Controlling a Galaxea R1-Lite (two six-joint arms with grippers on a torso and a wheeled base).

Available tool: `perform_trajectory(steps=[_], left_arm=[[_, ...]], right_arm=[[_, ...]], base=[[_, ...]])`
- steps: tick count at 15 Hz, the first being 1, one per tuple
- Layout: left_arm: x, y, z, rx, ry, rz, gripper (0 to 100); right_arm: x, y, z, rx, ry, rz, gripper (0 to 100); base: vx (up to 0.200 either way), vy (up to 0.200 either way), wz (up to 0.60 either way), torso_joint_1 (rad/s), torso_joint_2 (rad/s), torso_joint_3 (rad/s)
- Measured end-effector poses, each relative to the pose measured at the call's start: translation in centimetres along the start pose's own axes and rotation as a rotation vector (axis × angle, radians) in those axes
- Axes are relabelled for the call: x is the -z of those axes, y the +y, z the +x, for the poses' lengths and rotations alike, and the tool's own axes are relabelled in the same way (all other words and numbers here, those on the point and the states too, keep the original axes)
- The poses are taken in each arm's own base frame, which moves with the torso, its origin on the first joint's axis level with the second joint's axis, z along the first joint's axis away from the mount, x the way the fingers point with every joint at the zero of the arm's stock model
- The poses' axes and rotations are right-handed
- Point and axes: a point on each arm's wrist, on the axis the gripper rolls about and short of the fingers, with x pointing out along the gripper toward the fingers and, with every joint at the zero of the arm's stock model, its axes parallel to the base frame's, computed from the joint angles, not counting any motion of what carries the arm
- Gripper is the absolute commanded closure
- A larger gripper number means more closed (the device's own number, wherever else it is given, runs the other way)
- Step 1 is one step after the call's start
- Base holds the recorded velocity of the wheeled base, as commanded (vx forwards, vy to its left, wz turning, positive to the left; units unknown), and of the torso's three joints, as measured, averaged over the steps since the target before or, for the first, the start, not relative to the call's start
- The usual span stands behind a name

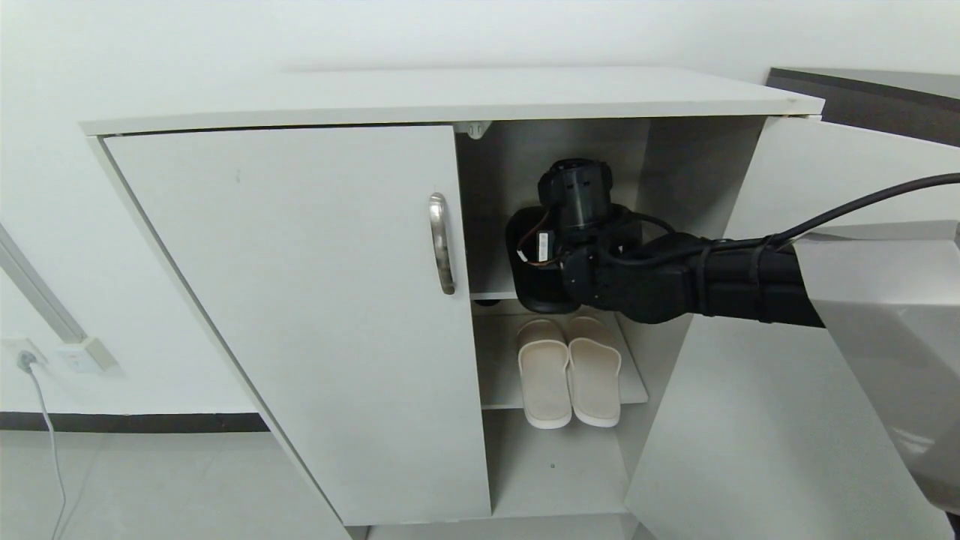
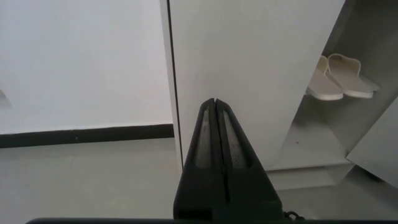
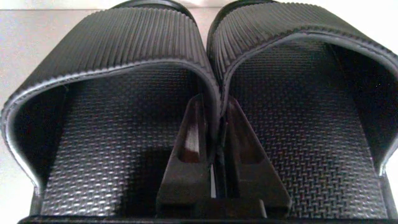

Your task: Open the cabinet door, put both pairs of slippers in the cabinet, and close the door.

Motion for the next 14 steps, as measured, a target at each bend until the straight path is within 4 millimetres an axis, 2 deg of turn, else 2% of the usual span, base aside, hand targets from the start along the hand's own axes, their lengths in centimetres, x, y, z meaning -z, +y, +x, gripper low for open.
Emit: perform_trajectory(steps=[1,2,5,8,14], left_arm=[[0.0,0.0,0.0,0.000,0.000,0.000,100],[0.0,0.0,0.0,0.000,0.000,0.000,100],[0.0,0.0,0.0,0.000,0.000,0.003,100],[0.0,0.0,0.0,0.000,0.000,0.004,100],[0.0,0.0,0.0,-0.001,0.000,0.003,100]], right_arm=[[0.1,0.1,0.0,-0.001,0.002,0.000,100],[0.2,0.1,0.1,0.000,0.003,-0.001,0],[0.5,0.1,0.1,0.003,0.010,-0.009,0],[0.2,-0.2,-0.7,0.000,0.015,-0.018,0],[-0.9,-0.9,-6.1,-0.047,0.025,-0.041,0]], base=[[0.000,0.000,0.00,0.000,0.00,0.000],[0.000,0.000,0.00,0.000,0.00,0.000],[0.000,0.000,0.00,0.000,0.00,0.000],[0.000,0.000,0.00,0.000,0.00,0.000],[0.000,0.000,0.00,0.000,0.00,0.000]])
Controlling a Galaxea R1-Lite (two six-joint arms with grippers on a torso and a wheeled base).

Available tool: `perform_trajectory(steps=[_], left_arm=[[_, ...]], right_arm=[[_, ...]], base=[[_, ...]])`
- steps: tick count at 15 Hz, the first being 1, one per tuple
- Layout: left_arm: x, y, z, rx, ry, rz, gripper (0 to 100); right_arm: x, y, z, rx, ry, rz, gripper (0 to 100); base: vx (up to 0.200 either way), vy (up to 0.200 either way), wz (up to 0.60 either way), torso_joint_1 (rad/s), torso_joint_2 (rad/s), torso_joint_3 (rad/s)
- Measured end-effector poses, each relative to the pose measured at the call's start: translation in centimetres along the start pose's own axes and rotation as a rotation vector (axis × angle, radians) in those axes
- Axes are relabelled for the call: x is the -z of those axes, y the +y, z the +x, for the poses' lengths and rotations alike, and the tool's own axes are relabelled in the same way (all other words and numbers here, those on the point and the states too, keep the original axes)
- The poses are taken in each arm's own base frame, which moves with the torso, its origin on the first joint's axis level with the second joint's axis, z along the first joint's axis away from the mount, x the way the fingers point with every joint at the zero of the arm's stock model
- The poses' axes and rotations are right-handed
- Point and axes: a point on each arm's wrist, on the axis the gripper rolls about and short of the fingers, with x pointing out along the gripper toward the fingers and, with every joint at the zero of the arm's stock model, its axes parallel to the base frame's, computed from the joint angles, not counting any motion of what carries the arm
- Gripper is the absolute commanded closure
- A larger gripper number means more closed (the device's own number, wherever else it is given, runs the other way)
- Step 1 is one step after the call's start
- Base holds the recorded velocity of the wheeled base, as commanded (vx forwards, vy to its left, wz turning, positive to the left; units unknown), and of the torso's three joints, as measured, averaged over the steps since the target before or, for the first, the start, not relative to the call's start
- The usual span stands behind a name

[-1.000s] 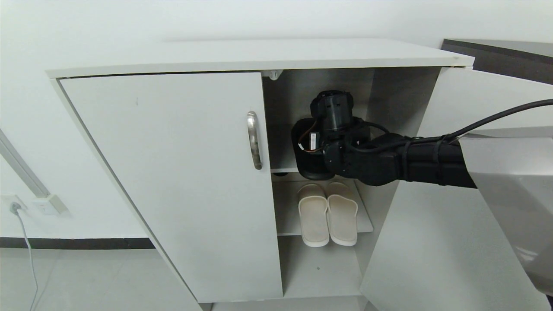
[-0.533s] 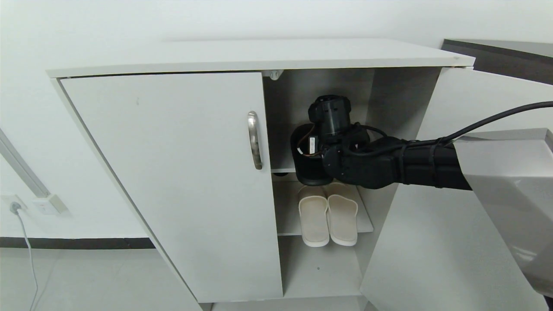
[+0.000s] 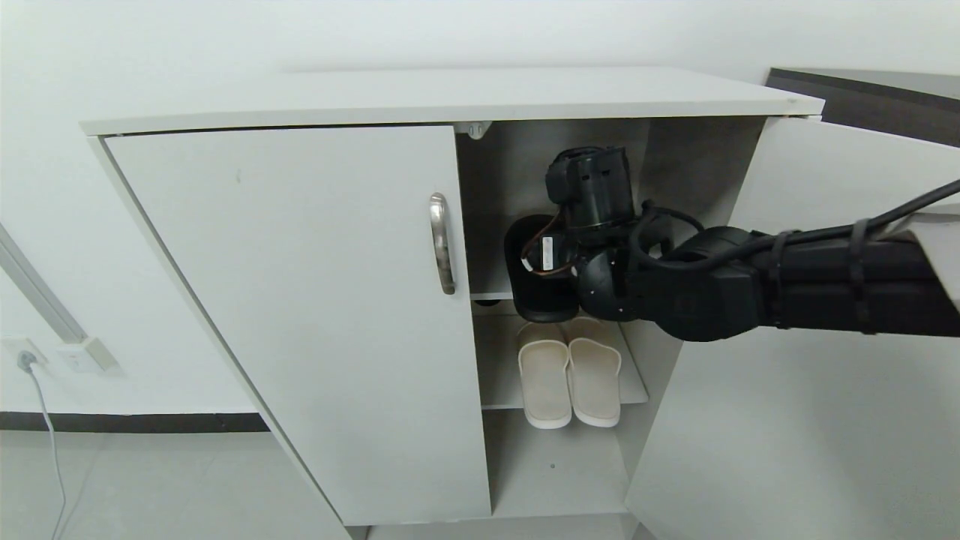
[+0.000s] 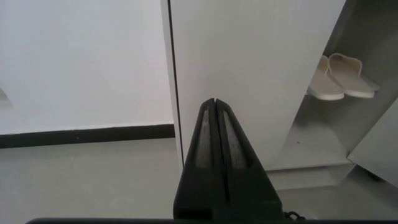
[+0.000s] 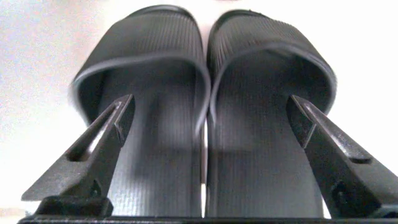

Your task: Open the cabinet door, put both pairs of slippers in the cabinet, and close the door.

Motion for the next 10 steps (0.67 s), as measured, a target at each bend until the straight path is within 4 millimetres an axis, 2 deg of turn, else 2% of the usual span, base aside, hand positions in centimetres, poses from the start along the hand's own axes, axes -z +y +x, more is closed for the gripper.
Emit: perform_trajectory(steps=[4,9,10], left_arm=[[0.0,0.0,0.0,0.000,0.000,-0.003,100],[0.0,0.0,0.0,0.000,0.000,-0.003,100],[0.0,0.0,0.0,0.000,-0.001,-0.003,100]], right_arm=[[0.7,-1.5,-4.3,-0.051,0.005,-0.016,0],[4.3,-4.4,-9.0,-0.146,-0.023,0.006,0],[5.1,-5.0,-9.6,-0.169,-0.026,0.009,100]], base=[[0.000,0.000,0.00,0.000,0.00,0.000],[0.000,0.000,0.00,0.000,0.00,0.000],[0.000,0.000,0.00,0.000,0.00,0.000]])
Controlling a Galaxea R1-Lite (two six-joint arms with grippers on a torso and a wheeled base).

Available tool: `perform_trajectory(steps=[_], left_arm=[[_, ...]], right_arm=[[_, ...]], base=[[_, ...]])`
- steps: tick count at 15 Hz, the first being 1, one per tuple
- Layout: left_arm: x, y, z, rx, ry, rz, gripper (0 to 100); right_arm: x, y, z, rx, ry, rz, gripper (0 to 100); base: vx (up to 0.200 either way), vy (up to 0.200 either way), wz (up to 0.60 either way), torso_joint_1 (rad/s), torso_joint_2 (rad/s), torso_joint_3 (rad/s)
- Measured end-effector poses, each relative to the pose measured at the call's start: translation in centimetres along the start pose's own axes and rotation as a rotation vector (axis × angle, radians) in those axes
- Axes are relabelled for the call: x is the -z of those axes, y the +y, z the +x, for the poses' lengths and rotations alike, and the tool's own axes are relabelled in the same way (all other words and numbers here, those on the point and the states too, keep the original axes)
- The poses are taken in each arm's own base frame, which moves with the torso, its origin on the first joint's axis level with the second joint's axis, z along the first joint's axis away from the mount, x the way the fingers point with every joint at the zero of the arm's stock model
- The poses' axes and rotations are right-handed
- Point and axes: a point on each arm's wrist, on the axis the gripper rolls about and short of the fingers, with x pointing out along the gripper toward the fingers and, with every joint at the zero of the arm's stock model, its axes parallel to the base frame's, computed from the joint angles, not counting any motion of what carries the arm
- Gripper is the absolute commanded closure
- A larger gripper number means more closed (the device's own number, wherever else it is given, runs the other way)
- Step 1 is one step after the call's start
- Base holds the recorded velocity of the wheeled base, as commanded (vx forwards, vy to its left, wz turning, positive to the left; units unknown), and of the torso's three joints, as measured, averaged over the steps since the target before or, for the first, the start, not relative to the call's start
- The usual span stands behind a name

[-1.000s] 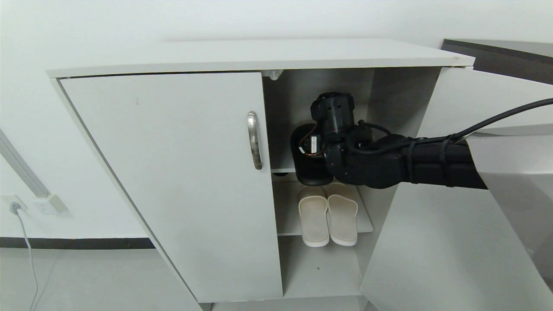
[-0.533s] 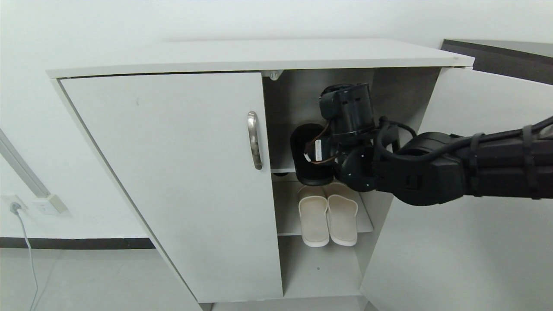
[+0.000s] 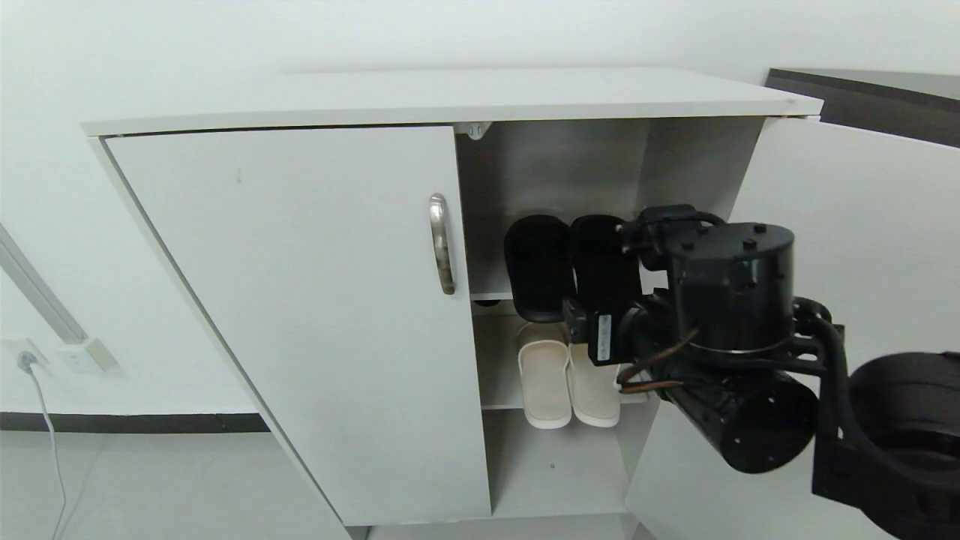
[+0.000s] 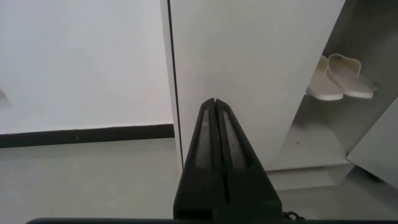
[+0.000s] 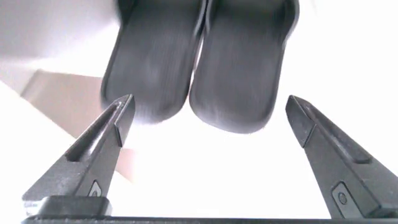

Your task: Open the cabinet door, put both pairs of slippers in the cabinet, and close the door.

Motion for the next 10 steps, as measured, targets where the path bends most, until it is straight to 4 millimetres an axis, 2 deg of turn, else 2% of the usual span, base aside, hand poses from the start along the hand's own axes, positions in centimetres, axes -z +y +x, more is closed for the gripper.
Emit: perform_trajectory(steps=[3,6,10], left_arm=[[0.0,0.0,0.0,0.000,0.000,-0.001,100],[0.0,0.0,0.0,0.001,0.000,-0.001,100],[0.0,0.0,0.0,0.002,0.000,-0.001,100]], right_arm=[[2.1,-0.7,-1.0,-0.097,-0.001,0.028,100],[3.7,-0.6,-0.7,-0.130,0.025,0.031,100],[4.7,-0.2,-0.2,-0.137,0.023,0.032,100]], base=[[0.000,0.000,0.00,0.000,0.00,0.000],[0.000,0.000,0.00,0.000,0.00,0.000],[0.000,0.000,0.00,0.000,0.00,0.000]])
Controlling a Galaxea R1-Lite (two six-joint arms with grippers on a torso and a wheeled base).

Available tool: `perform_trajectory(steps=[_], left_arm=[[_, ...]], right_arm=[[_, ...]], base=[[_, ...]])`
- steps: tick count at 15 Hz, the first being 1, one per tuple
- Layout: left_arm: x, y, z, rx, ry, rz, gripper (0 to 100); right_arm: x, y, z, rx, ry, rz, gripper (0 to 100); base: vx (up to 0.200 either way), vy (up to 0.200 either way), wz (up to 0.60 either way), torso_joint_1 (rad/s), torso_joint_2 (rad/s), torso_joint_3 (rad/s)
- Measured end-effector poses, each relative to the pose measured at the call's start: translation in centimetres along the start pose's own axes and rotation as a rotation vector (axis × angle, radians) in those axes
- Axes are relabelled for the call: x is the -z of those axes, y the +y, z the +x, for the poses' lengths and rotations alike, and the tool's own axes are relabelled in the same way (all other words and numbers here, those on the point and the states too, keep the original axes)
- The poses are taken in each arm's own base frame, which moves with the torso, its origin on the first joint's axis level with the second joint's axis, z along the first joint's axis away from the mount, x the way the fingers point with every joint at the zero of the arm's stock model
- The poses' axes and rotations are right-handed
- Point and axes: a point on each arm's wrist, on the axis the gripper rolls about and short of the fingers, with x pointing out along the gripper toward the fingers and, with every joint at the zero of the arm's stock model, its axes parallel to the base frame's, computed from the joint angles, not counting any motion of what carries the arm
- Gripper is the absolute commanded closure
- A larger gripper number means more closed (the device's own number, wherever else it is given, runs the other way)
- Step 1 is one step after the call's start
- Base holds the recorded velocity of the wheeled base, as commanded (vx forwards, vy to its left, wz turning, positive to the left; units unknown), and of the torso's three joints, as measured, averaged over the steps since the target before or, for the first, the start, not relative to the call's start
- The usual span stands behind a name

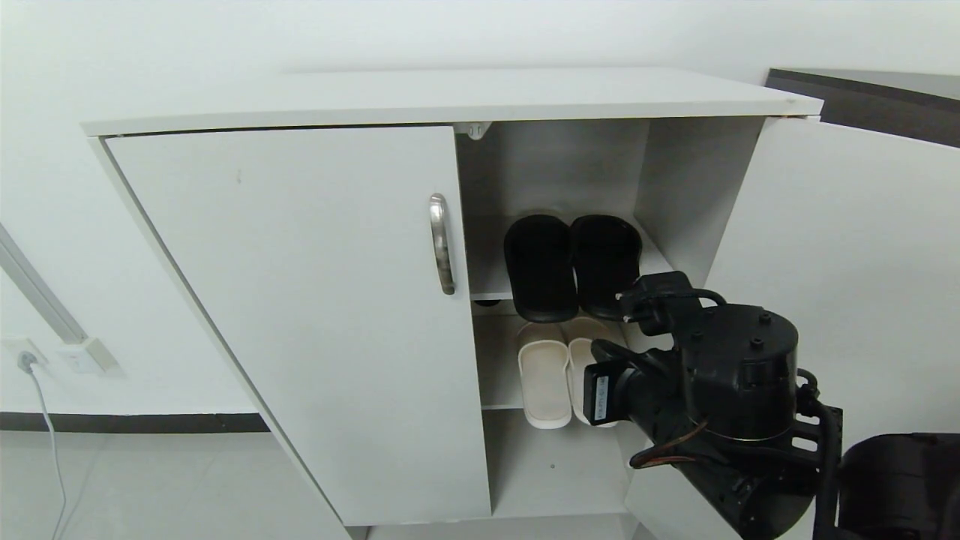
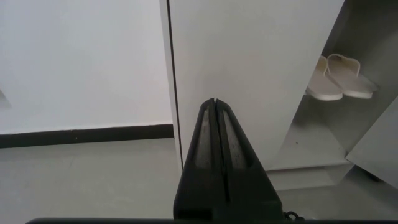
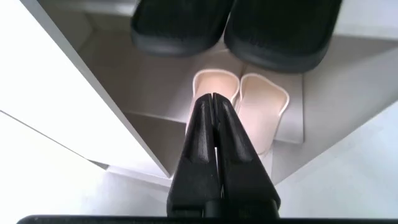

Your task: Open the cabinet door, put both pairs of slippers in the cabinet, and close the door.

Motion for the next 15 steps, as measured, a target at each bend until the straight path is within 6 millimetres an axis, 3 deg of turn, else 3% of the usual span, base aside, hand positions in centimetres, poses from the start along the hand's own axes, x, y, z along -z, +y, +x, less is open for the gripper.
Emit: perform_trajectory(steps=[7,15], left_arm=[[0.00,0.00,0.00,0.000,0.000,0.000,100],[0.00,-0.01,0.00,0.001,0.000,0.001,100]], right_arm=[[0.39,0.10,0.25,0.002,0.010,-0.008,100],[0.60,0.10,0.30,0.004,0.017,-0.014,100]], base=[[0.000,0.000,0.00,0.000,0.00,0.000],[-0.200,0.000,0.00,0.002,0.00,0.003]])
